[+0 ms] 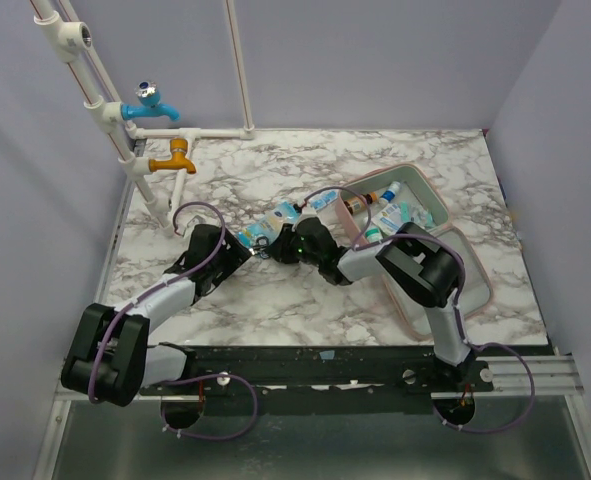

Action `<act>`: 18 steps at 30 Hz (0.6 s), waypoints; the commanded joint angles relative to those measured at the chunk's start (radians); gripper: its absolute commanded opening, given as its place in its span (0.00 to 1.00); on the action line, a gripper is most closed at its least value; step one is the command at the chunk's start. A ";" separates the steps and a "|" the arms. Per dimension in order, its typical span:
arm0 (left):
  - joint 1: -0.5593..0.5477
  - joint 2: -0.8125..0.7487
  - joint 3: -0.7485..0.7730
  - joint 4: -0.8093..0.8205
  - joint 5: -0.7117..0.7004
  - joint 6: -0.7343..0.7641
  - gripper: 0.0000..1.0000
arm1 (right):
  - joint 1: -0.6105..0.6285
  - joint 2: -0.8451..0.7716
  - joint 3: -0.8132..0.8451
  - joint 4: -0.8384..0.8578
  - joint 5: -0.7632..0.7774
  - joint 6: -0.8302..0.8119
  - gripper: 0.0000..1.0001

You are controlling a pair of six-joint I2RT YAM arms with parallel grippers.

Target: Organize the medicine kit

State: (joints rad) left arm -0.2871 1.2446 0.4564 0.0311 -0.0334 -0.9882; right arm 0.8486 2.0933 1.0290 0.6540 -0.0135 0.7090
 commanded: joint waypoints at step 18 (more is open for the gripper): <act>0.008 -0.041 0.035 -0.027 0.119 0.055 0.76 | -0.010 -0.125 -0.160 0.064 -0.010 0.016 0.01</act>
State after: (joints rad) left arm -0.2871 1.2465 0.4610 0.0250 0.0170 -0.9714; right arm 0.8429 2.0384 0.9207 0.7013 -0.0288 0.7254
